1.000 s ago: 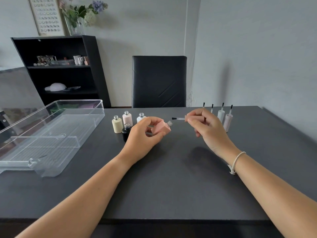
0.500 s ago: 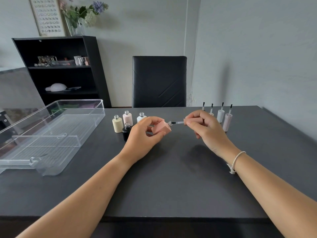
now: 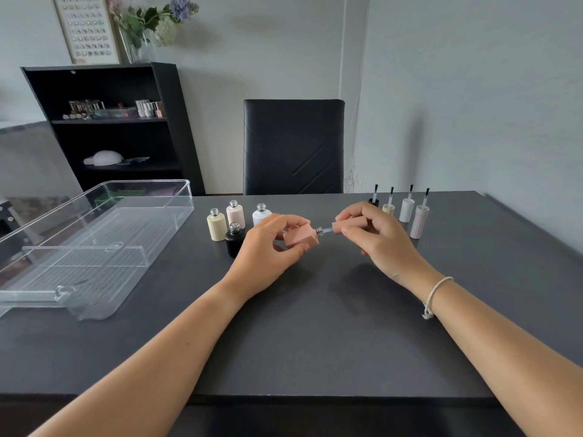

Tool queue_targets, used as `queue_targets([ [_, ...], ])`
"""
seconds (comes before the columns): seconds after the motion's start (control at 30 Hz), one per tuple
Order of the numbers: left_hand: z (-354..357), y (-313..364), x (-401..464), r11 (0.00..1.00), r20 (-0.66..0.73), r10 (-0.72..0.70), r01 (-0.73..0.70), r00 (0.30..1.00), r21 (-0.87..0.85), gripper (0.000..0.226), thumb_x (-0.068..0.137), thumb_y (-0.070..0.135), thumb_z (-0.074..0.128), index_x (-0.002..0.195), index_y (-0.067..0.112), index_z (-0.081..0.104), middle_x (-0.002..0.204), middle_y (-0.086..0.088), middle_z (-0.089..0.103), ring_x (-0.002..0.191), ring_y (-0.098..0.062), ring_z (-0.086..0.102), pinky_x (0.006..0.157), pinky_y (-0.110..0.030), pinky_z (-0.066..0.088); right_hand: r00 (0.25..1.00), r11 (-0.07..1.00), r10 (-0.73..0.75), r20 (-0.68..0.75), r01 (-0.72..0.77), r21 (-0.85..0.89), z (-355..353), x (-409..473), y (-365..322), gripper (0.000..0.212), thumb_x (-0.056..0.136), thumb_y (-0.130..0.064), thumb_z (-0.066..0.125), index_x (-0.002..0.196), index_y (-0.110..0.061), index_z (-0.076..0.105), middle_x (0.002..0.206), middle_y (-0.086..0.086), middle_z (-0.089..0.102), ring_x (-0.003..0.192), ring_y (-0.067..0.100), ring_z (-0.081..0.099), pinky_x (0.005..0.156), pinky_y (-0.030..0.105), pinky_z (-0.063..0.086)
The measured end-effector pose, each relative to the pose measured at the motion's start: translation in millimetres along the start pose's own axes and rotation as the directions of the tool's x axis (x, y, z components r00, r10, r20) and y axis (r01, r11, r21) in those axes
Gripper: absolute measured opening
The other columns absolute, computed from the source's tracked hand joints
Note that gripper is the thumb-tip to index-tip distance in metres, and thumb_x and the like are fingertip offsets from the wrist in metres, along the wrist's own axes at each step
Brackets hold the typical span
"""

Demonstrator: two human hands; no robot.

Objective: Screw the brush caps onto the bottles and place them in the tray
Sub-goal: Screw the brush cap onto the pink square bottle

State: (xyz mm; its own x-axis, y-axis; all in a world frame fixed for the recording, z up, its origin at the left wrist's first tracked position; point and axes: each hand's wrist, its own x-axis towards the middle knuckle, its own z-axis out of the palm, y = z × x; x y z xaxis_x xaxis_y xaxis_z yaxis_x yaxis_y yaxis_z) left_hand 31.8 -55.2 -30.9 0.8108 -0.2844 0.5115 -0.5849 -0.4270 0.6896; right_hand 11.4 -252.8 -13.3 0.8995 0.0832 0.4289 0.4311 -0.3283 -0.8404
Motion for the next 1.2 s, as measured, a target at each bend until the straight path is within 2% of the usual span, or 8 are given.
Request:
queue_targets([
  [0.17, 1.1, 0.3, 0.2, 1.000, 0.020, 0.020, -0.020, 1.000, 0.005, 0.034, 0.078, 0.016, 0.070, 0.103, 0.037, 0.061, 0.096, 0.020, 0.056, 0.088, 0.003, 0.054, 0.079, -0.009, 0.044, 0.999, 0.997, -0.021, 0.040, 0.024, -0.069, 0.7, -0.8, -1.0, 0.012, 0.087, -0.008, 0.055, 0.089, -0.017, 0.062, 0.086, -0.001, 0.072, 0.064, -0.002, 0.051, 0.058, 0.006, 0.039],
  [0.3, 1.2, -1.0, 0.3, 1.000, 0.033, 0.021, -0.022, 0.999, 0.011, 0.035, 0.078, 0.017, 0.070, 0.104, 0.037, 0.060, 0.098, 0.020, 0.056, 0.090, 0.002, 0.055, 0.078, -0.009, 0.045, 0.996, 0.989, -0.047, 0.078, 0.058, -0.139, 3.7, -1.5, 1.4, 0.015, 0.087, -0.011, 0.057, 0.090, -0.025, 0.056, 0.096, 0.006, 0.071, 0.081, 0.023, 0.058, 0.067, 0.019, 0.045],
  [0.37, 1.2, -1.1, 0.3, 1.000, 0.029, 0.007, -0.006, 1.000, -0.012, 0.036, 0.078, 0.016, 0.070, 0.105, 0.038, 0.060, 0.099, 0.019, 0.058, 0.088, 0.001, 0.057, 0.078, -0.011, 0.047, 0.995, 0.985, -0.062, 0.083, 0.075, -0.156, 4.7, -1.1, 3.2, 0.015, 0.087, -0.011, 0.057, 0.090, -0.025, 0.052, 0.099, 0.010, 0.070, 0.083, 0.026, 0.059, 0.064, 0.016, 0.043],
  [0.5, 0.4, 1.9, -0.5, 0.995, 0.031, -0.025, 0.028, 0.999, -0.095, 0.038, 0.077, 0.013, 0.070, 0.097, 0.043, 0.059, 0.097, 0.014, 0.062, 0.078, -0.001, 0.063, 0.072, -0.013, 0.049, 0.996, 0.978, -0.073, 0.059, 0.083, -0.190, 4.7, 1.1, 5.1, 0.006, 0.088, -0.015, 0.056, 0.090, -0.020, 0.053, 0.097, 0.009, 0.070, 0.079, 0.017, 0.059, 0.063, 0.012, 0.041],
  [0.67, -1.0, 4.0, -0.8, 0.981, 0.048, -0.060, 0.068, 0.997, -0.184, 0.032, 0.079, 0.012, 0.070, 0.091, 0.041, 0.062, 0.093, 0.013, 0.066, 0.075, -0.005, 0.065, 0.071, -0.016, 0.051, 0.993, 0.972, -0.097, 0.064, 0.109, -0.209, 6.3, 0.9, 4.9, 0.002, 0.091, -0.017, 0.052, 0.090, -0.016, 0.052, 0.092, 0.010, 0.071, 0.054, 0.000, 0.046, 0.055, 0.010, 0.037],
  [0.9, -0.2, 3.5, -1.5, 0.956, 0.058, -0.099, 0.111, 0.993, -0.270, 0.027, 0.080, 0.012, 0.068, 0.093, 0.035, 0.064, 0.099, 0.000, 0.067, 0.082, -0.026, 0.066, 0.071, -0.033, 0.058, 0.990, 0.972, -0.129, 0.064, 0.139, -0.188, 5.2, -1.1, -0.5, 0.010, 0.090, -0.011, 0.053, 0.094, -0.021, 0.053, 0.094, 0.002, 0.069, 0.074, 0.012, 0.054, 0.064, 0.010, 0.040],
  [1.1, -1.7, 3.6, -0.6, 0.931, 0.086, -0.119, 0.141, 0.989, -0.336, 0.026, 0.082, 0.010, 0.067, 0.093, 0.032, 0.064, 0.102, -0.005, 0.066, 0.075, -0.018, 0.064, 0.065, -0.024, 0.054, 0.987, 0.970, -0.150, 0.065, 0.159, -0.181, 5.1, -1.9, -3.3, 0.014, 0.088, -0.007, 0.055, 0.095, -0.019, 0.055, 0.085, -0.019, 0.058, 0.074, -0.007, 0.050, 0.067, 0.004, 0.038],
  [1.2, -2.5, 5.0, -0.7, 0.918, 0.102, -0.134, 0.162, 0.986, -0.362, 0.024, 0.082, 0.010, 0.066, 0.093, 0.031, 0.065, 0.102, -0.004, 0.065, 0.075, -0.017, 0.063, 0.067, -0.026, 0.055, 0.987, 0.972, -0.149, 0.065, 0.159, -0.172, 4.0, -1.8, -3.0, 0.016, 0.087, -0.006, 0.056, 0.095, -0.020, 0.056, 0.087, -0.019, 0.057, 0.073, -0.008, 0.048, 0.068, 0.003, 0.038],
])
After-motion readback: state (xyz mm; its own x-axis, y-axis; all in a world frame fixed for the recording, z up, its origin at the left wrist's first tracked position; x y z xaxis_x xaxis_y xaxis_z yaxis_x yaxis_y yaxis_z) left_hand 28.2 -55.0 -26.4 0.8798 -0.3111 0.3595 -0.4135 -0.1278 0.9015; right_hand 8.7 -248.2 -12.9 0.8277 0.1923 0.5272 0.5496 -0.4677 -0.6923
